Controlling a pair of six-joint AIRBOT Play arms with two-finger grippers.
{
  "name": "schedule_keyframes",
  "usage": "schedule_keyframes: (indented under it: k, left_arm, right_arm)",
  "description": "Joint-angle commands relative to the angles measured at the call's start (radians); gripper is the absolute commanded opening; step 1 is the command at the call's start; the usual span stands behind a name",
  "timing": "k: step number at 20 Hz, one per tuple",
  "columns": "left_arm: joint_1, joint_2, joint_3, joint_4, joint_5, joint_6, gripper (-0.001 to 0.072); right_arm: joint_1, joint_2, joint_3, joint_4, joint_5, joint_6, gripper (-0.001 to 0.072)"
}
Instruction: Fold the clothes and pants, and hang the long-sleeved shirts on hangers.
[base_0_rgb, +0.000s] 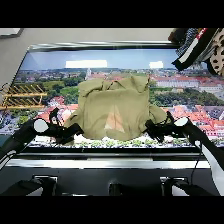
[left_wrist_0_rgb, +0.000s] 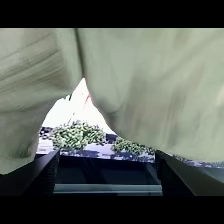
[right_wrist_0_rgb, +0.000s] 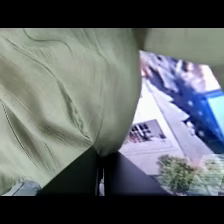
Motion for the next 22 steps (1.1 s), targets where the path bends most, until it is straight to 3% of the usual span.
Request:
schedule_keyframes:
  k: [1,7,8,9,10,13,18,20,22]
  left_arm:
    - [-0.020,-0.050,-0.012,-0.024,0.080,-0.021,0.0683]
    - [-0.061,-0.156,-0.010,-0.113,0.247,-0.021,0.0670]
    - [-0.062,-0.165,-0.010,-0.117,0.248,-0.021,0.0585]
    - [-0.062,-0.167,-0.010,-0.116,0.238,-0.017,0.0195]
    - [-0.062,-0.162,-0.008,-0.116,0.227,-0.003,0.0017]
    - [-0.011,-0.106,0.051,-0.052,0.042,0.073,0.0018]
    - [-0.036,0.194,0.084,0.198,-0.544,0.091,0.0017]
    - [-0.107,0.298,0.084,0.214,-0.600,0.021,0.0017]
    - [-0.152,0.314,0.100,0.204,-0.536,-0.048,0.0017]
  right_arm:
    - [0.002,0.040,-0.002,-0.001,-0.030,0.010,0.0026]
    - [0.002,0.112,-0.002,-0.021,0.055,0.027,0.0027]
    - [0.002,0.126,-0.002,-0.023,0.060,0.027,0.0027]
    - [0.001,0.144,-0.001,-0.028,0.061,0.028,0.0027]
    - [0.001,0.166,-0.001,-0.035,0.066,0.029,0.0027]
    - [0.000,0.260,-0.001,-0.116,0.196,0.097,0.0026]
    - [0.002,0.643,-0.017,-0.324,0.756,0.305,0.0025]
    - [0.002,0.802,-0.017,-0.336,0.852,0.445,0.0024]
    - [0.002,0.837,-0.014,-0.332,0.850,0.502,0.0025]
